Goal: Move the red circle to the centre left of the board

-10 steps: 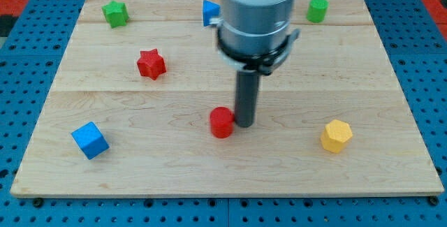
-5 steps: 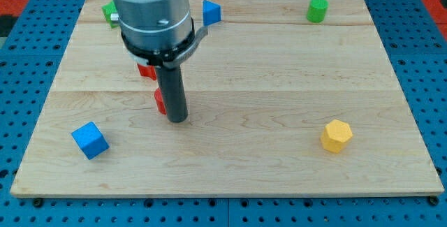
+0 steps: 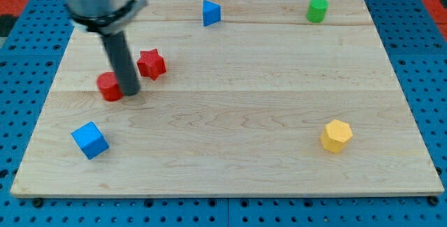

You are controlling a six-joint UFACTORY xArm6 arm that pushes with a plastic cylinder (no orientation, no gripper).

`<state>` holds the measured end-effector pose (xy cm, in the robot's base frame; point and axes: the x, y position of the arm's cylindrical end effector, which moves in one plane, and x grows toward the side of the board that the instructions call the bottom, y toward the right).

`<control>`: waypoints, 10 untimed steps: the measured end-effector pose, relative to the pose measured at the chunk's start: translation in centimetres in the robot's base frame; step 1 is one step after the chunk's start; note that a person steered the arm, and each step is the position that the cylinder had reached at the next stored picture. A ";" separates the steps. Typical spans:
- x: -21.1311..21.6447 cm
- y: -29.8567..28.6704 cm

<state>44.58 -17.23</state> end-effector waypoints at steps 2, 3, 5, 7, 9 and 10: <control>3.3 -6.5; 2.9 -7.3; 3.2 -4.6; -1.0 -3.3; -2.1 -5.4; -1.8 -5.3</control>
